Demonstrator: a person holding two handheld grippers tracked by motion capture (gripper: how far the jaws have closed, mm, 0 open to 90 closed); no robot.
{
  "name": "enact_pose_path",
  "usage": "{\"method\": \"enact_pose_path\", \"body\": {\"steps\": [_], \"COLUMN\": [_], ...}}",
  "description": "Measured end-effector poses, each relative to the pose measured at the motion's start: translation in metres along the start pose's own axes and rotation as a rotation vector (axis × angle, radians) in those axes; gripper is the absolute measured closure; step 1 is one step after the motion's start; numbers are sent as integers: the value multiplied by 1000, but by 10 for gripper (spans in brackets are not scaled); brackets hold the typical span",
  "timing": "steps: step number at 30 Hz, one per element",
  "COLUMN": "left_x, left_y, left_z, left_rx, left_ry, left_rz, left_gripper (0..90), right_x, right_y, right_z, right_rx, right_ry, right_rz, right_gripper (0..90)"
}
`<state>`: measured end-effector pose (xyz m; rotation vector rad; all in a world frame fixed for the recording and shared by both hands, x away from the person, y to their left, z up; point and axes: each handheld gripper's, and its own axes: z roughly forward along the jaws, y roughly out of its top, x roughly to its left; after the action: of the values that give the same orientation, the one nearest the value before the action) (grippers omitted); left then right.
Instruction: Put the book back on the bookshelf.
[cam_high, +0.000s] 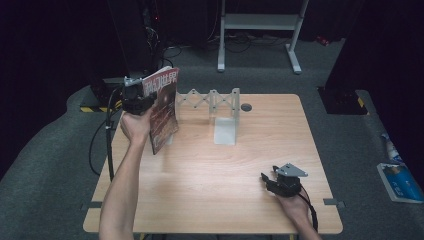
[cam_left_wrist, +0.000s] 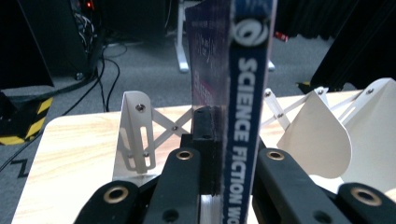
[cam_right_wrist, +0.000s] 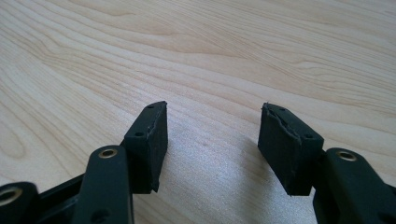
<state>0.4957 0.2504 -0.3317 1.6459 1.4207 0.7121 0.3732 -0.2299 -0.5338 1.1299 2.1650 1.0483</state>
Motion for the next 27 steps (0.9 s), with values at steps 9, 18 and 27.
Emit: {"method": "enact_pose_path", "body": {"steps": [9,18,27], "left_x": [0,5,5], "left_y": [6,6,15], "left_z": [0,0,-3], "left_rx": [125,204,321], "left_ry": [-9,-6,-17], "left_rz": [2,-22,-12], "left_gripper": [822,822,820], "right_x": [0,0,0], "right_y": [0,0,0], "right_z": [0,0,0], "right_rx": [0,0,0], "right_ry": [0,1,1], "right_rz": [1,1,0], "right_gripper": [425,425,425]}}
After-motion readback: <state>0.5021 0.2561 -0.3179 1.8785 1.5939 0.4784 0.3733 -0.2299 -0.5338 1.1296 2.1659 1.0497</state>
